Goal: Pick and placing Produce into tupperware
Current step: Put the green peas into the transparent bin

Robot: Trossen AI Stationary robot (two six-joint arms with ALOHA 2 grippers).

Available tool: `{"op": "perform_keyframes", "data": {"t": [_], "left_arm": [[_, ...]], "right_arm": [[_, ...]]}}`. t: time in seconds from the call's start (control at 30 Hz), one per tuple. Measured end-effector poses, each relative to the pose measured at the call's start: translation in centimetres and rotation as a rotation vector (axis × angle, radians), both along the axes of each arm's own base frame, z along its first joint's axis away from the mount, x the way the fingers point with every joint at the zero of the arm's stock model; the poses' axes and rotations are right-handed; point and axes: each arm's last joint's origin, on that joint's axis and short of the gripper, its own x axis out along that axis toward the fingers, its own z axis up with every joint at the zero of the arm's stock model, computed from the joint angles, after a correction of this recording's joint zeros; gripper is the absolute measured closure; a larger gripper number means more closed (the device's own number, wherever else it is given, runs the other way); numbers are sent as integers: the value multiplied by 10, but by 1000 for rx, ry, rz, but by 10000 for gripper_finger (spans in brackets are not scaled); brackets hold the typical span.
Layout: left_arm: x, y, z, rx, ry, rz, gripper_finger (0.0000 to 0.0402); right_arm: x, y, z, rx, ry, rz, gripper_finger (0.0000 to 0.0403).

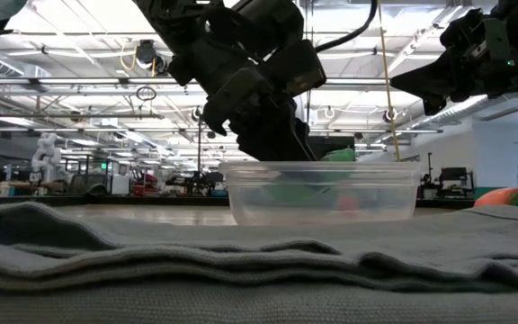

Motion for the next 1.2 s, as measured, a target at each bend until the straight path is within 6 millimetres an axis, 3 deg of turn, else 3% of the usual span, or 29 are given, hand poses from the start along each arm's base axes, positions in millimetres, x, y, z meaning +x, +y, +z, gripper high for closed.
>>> {"op": "perform_keyframes", "data": {"t": [1.2], "left_arm": [[2, 1, -12, 10, 26, 20, 252]], "right_arm": [[0, 0, -2, 3, 18, 0, 403]]}}
